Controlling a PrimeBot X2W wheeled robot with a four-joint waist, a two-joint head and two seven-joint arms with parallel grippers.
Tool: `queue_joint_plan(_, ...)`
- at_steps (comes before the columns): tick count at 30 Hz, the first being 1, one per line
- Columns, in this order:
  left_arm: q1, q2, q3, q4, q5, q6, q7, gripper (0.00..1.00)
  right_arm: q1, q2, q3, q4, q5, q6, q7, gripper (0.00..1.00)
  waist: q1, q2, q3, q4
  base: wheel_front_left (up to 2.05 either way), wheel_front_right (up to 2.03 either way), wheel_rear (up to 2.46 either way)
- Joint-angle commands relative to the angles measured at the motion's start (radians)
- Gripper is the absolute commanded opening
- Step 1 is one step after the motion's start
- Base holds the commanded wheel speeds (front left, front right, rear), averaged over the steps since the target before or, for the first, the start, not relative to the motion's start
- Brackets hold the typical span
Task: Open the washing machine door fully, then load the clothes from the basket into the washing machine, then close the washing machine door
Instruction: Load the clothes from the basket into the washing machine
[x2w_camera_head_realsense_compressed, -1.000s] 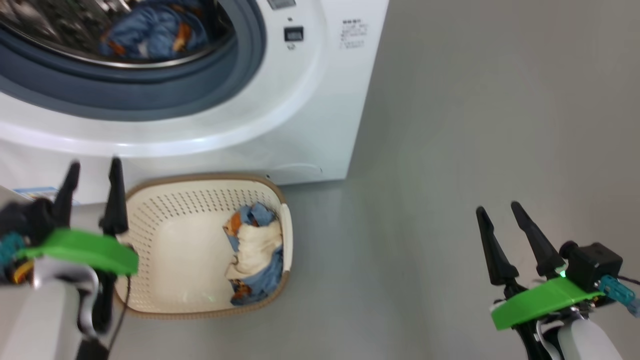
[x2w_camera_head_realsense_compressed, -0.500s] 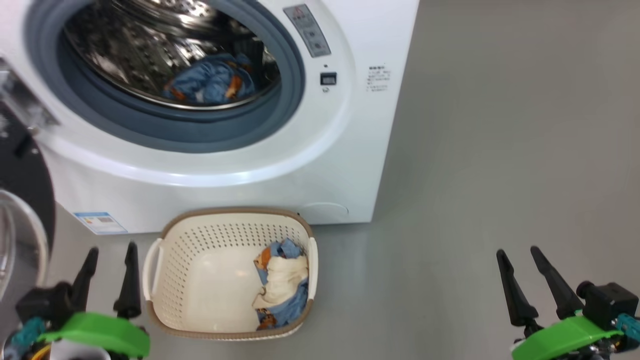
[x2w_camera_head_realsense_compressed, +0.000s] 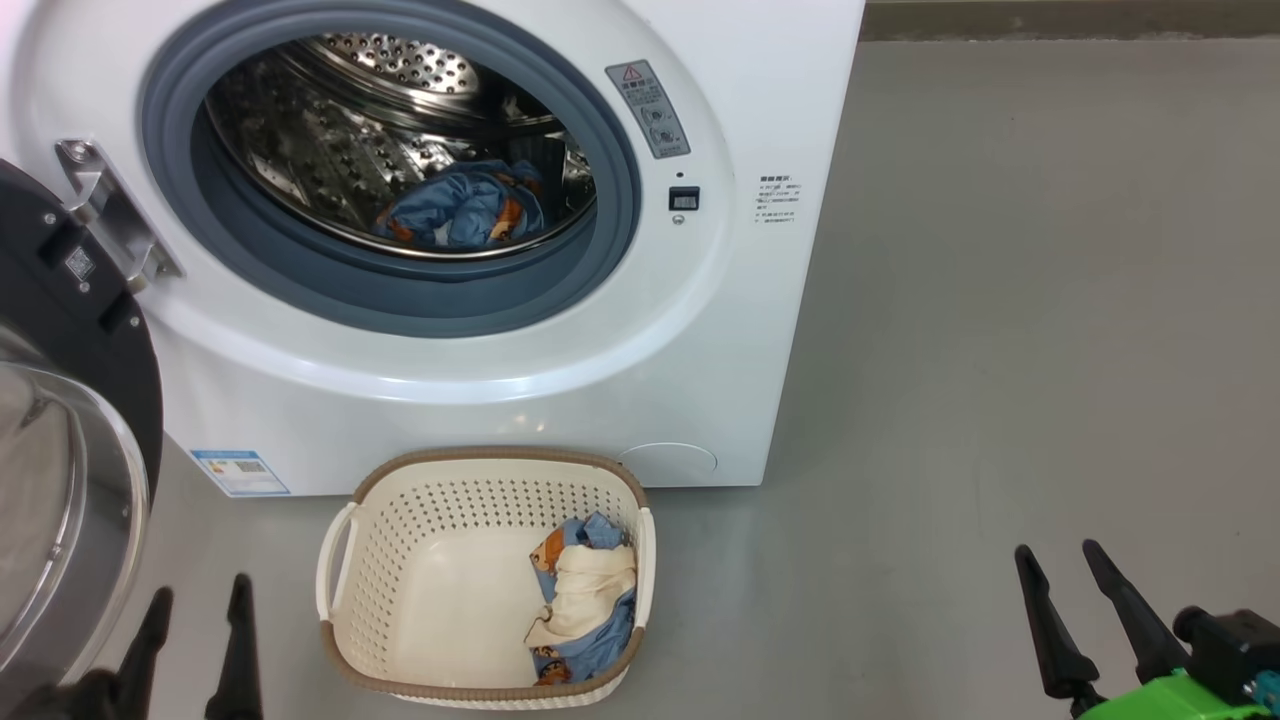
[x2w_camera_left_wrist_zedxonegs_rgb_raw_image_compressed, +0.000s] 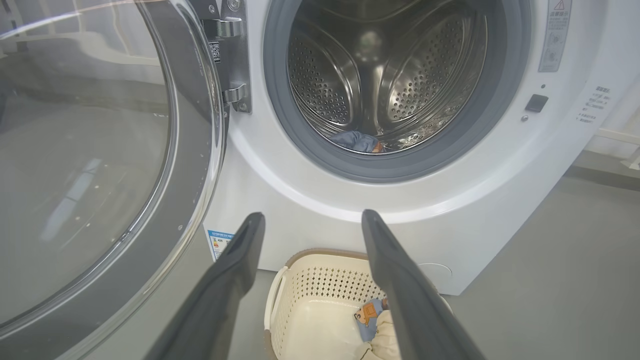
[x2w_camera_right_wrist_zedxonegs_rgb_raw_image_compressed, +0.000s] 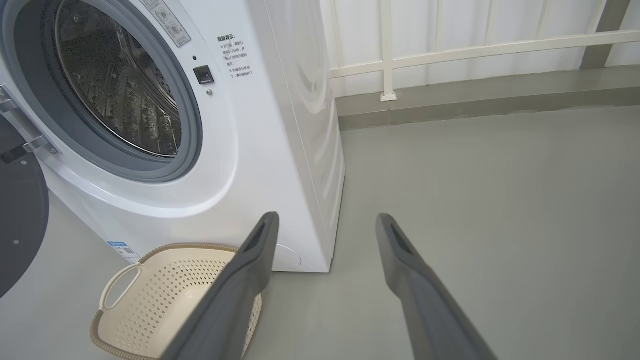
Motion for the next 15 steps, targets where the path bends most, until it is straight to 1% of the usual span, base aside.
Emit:
queue_joint_plan(1, -0.002, 0.014, 0.051, -0.038, 0.011, -0.001, -0.006, 1.0, 0.013, -0.021, 0.011, -0.027, 0.014, 0.002, -0.012, 1.0, 0.0, -0.0001, 0.0, -0.001, 0.0, 0.0, 0.0)
queue_joint_plan(7, 0.052, -0.004, 0.086, -0.095, 0.019, -0.001, -0.006, 1.0, 0.021, -0.021, -0.003, -0.037, 0.012, 0.002, -0.012, 1.0, 0.0, -0.0001, 0.01, -0.002, 0.0, 0.0, 0.0)
queue_joint_plan(15, 0.052, -0.008, 0.092, -0.11, 0.023, -0.001, -0.006, 1.0, 0.015, -0.012, -0.008, -0.042, 0.005, 0.002, -0.012, 1.0, 0.0, -0.0001, 0.024, -0.004, 0.0, 0.0, 0.0)
